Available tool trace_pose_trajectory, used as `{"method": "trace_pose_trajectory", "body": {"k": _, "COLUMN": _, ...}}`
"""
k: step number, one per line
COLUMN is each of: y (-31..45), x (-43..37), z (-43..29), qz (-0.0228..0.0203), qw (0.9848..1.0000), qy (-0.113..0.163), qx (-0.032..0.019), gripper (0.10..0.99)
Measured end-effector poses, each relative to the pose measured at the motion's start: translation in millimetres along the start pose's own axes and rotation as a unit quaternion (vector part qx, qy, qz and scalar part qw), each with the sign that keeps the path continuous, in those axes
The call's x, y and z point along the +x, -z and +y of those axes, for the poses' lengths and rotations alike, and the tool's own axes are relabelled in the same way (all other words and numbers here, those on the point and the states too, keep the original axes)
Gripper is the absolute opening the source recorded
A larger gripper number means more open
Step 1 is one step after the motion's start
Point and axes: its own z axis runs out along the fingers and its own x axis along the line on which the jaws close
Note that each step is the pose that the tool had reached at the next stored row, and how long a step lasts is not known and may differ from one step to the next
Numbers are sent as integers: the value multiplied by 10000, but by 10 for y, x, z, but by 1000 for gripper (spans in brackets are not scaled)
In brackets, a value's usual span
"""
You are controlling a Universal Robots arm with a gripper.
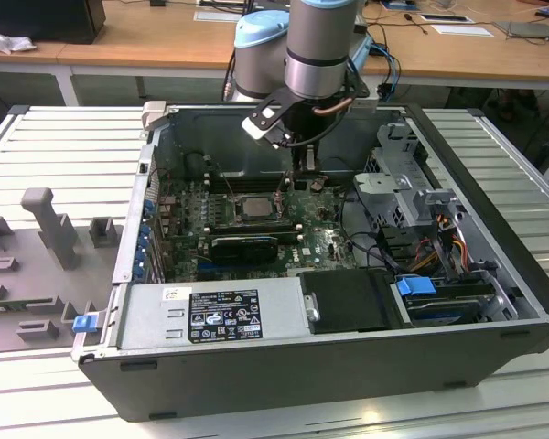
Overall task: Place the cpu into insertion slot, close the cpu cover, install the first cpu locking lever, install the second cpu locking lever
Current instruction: 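Close the cpu cover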
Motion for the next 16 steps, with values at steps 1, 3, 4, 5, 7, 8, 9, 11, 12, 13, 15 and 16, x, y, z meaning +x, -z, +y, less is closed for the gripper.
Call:
{"method": "trace_pose_trajectory", "body": {"k": 1, "y": 0, "x": 0, "z": -2, "qz": 0, "qw": 10000, "qy": 0, "qx": 0, "gripper": 106}}
{"method": "trace_pose_trajectory", "body": {"k": 3, "y": 0, "x": 0, "z": -10, "qz": 0, "qw": 10000, "qy": 0, "qx": 0, "gripper": 106}}
{"method": "trace_pose_trajectory", "body": {"k": 4, "y": 0, "x": 0, "z": -13, "qz": 0, "qw": 10000, "qy": 0, "qx": 0, "gripper": 106}}
{"method": "trace_pose_trajectory", "body": {"k": 5, "y": 0, "x": -1, "z": -15, "qz": 0, "qw": 10000, "qy": 0, "qx": 0, "gripper": 106}}
{"method": "trace_pose_trajectory", "body": {"k": 7, "y": 1, "x": -1, "z": -28, "qz": 0, "qw": 10000, "qy": 0, "qx": 0, "gripper": 106}}
{"method": "trace_pose_trajectory", "body": {"k": 8, "y": 1, "x": -1, "z": -36, "qz": 0, "qw": 10000, "qy": 0, "qx": 0, "gripper": 106}}
{"method": "trace_pose_trajectory", "body": {"k": 9, "y": 1, "x": -1, "z": -40, "qz": 0, "qw": 10000, "qy": 0, "qx": 0, "gripper": 106}}
{"method": "trace_pose_trajectory", "body": {"k": 11, "y": 2, "x": -2, "z": -56, "qz": 0, "qw": 10000, "qy": 0, "qx": 0, "gripper": 106}}
{"method": "trace_pose_trajectory", "body": {"k": 12, "y": 2, "x": -2, "z": -67, "qz": 0, "qw": 10000, "qy": 0, "qx": 0, "gripper": 106}}
{"method": "trace_pose_trajectory", "body": {"k": 13, "y": 2, "x": -3, "z": -75, "qz": 0, "qw": 10000, "qy": 0, "qx": 0, "gripper": 106}}
{"method": "trace_pose_trajectory", "body": {"k": 15, "y": 3, "x": -4, "z": -111, "qz": 0, "qw": 10000, "qy": 0, "qx": 0, "gripper": 106}}
{"method": "trace_pose_trajectory", "body": {"k": 16, "y": 3, "x": -4, "z": -119, "qz": 0, "qw": 10000, "qy": 0, "qx": 0, "gripper": 106}}
